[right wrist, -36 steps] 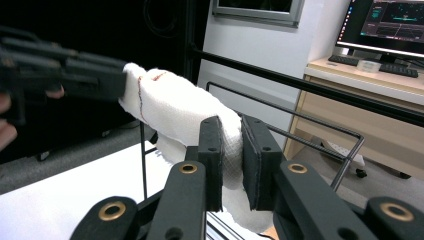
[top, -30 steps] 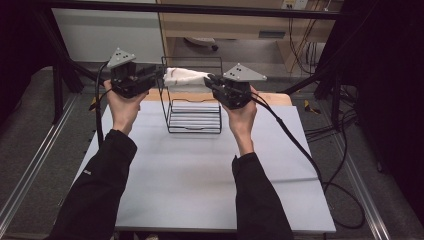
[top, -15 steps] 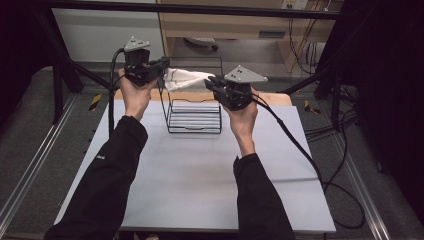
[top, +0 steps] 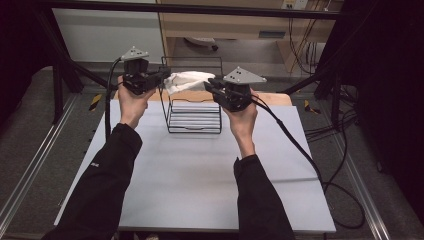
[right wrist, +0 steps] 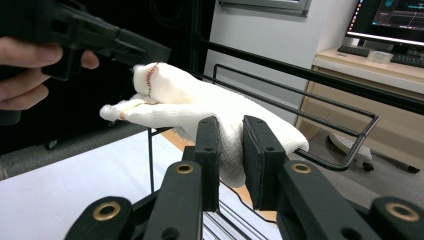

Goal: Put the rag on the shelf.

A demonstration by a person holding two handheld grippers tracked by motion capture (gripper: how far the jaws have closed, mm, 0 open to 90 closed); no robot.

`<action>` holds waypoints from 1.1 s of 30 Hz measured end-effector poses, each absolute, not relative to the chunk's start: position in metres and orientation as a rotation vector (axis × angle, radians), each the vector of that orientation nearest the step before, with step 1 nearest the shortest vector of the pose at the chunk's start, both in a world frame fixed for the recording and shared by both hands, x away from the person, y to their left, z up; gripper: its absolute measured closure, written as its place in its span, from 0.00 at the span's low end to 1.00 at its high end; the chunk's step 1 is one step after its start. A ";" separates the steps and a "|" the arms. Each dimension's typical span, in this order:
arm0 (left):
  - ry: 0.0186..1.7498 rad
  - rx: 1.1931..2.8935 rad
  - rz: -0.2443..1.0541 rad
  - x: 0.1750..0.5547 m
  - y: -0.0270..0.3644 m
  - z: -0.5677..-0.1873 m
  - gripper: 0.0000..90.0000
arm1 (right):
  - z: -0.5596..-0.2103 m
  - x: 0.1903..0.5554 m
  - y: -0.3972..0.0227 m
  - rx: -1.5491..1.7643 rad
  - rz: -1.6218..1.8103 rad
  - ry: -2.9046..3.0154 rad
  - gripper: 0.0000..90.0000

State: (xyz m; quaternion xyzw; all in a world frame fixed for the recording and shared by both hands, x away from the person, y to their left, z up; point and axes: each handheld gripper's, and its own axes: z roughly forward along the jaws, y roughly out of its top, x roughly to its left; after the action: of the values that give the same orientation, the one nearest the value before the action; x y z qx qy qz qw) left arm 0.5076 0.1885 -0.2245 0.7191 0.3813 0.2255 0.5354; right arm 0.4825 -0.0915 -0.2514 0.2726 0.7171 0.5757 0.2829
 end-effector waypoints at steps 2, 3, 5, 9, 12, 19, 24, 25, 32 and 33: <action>0.900 1.721 0.539 0.505 0.189 -0.227 0.99 | -0.251 0.482 -0.091 0.732 1.542 1.924 0.86; 0.897 1.726 0.533 0.505 0.190 -0.228 0.99 | -0.251 0.482 -0.091 0.730 1.539 1.927 0.85; 0.889 1.730 0.533 0.504 0.190 -0.230 0.99 | -0.251 0.481 -0.092 0.729 1.534 1.935 0.85; 0.882 1.738 0.529 0.502 0.189 -0.233 0.99 | -0.251 0.479 -0.092 0.716 1.520 1.945 0.84; 0.886 1.740 0.530 0.502 0.189 -0.234 0.99 | -0.252 0.478 -0.092 0.711 1.501 1.949 0.86; 0.884 1.760 0.540 0.500 0.188 -0.238 0.99 | -0.249 0.476 -0.094 0.721 1.529 1.946 0.73; 0.884 1.788 0.545 0.501 0.186 -0.243 0.99 | -0.241 0.474 -0.099 0.744 1.613 1.909 0.75; 0.885 1.795 0.546 0.501 0.186 -0.244 0.99 | -0.241 0.475 -0.099 0.751 1.621 1.910 0.77; 0.885 1.775 0.562 0.499 0.187 -0.237 0.99 | -0.252 0.487 -0.091 0.796 1.549 2.002 0.96; 0.887 1.770 0.566 0.500 0.187 -0.235 0.99 | -0.254 0.488 -0.089 0.799 1.541 2.015 0.97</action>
State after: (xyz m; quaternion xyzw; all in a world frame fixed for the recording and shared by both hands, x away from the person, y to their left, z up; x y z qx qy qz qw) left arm 0.4996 0.1871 -0.2347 0.7367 0.3691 0.2355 0.5153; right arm 0.4882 -0.0890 -0.2536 0.2917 0.7357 0.5627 0.2388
